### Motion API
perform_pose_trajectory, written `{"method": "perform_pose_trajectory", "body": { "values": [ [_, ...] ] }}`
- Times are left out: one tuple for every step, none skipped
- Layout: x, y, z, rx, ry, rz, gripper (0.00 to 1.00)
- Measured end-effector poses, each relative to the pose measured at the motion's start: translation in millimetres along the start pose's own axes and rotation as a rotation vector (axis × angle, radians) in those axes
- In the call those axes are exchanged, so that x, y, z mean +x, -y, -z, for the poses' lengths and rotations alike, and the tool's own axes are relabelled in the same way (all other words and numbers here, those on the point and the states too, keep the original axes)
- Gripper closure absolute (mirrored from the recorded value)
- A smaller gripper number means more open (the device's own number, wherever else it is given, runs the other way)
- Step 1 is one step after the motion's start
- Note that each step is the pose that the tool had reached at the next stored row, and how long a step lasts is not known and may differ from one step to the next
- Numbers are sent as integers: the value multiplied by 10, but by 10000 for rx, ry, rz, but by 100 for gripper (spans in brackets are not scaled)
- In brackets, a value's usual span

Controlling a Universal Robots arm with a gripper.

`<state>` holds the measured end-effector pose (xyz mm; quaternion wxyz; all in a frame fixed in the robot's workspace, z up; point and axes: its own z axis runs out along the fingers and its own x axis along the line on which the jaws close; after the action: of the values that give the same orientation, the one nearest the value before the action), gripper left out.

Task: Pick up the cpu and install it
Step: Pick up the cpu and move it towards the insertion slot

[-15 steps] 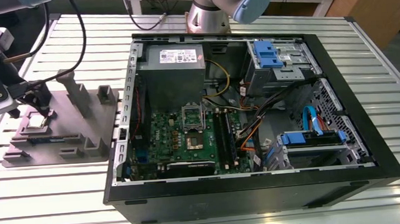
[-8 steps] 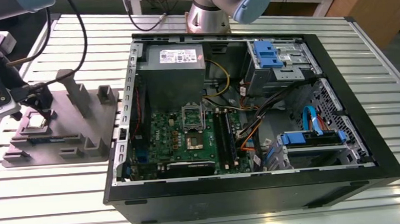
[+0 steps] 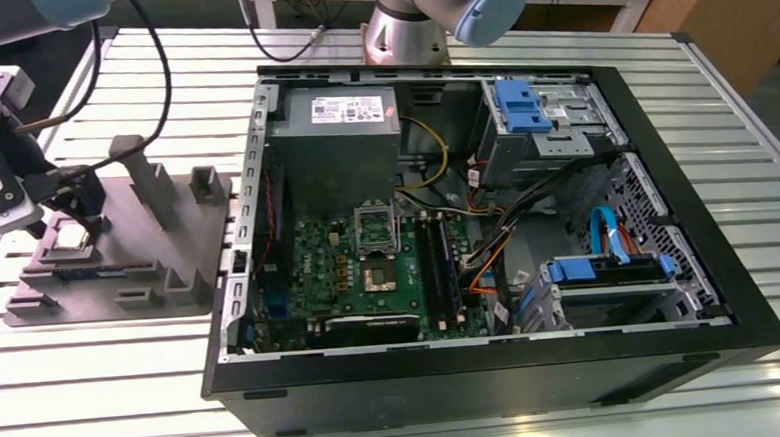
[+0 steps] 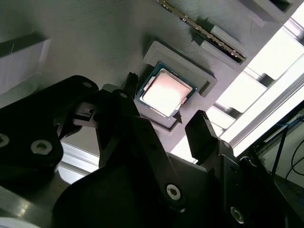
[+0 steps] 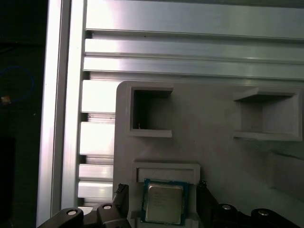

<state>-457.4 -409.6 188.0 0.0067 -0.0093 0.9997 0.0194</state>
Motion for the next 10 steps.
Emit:
{"method": "perform_pose_trajectory", "body": {
  "values": [
    [0,1,-2,6,0,0,33],
    [0,2,-4,7,1,1,33],
    [-1,4,-7,6,3,1,33],
    [-1,7,-10,6,5,2,33],
    [0,10,-12,7,5,2,33],
    [0,14,-15,7,5,2,33],
    [0,16,-19,7,6,1,33],
    [0,18,-22,7,6,1,33],
    [0,21,-25,7,6,1,33],
    [1,23,-28,7,5,1,33]
  ]
}}
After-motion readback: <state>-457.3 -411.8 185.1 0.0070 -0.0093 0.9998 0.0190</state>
